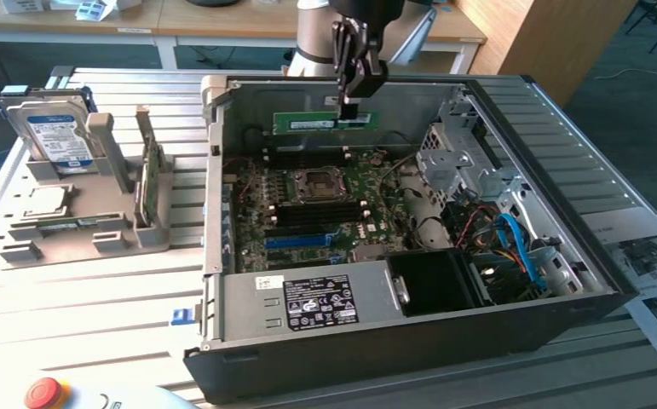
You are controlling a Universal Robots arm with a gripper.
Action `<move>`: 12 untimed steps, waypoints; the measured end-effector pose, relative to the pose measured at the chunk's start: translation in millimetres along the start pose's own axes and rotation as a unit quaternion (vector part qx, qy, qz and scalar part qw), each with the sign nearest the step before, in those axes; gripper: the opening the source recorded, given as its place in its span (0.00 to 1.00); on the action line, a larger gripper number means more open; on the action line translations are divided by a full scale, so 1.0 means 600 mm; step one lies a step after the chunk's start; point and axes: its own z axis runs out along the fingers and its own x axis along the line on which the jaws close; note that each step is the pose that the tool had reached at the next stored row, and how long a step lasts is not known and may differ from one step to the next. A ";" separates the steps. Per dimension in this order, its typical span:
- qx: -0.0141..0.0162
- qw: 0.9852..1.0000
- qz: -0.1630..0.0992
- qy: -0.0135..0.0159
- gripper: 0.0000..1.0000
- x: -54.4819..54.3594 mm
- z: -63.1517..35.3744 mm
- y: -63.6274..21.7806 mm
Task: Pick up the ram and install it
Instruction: 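Insert the ram into the slot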
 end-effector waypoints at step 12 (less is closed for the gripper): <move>-0.001 1.000 0.017 0.000 0.12 0.003 0.001 -0.006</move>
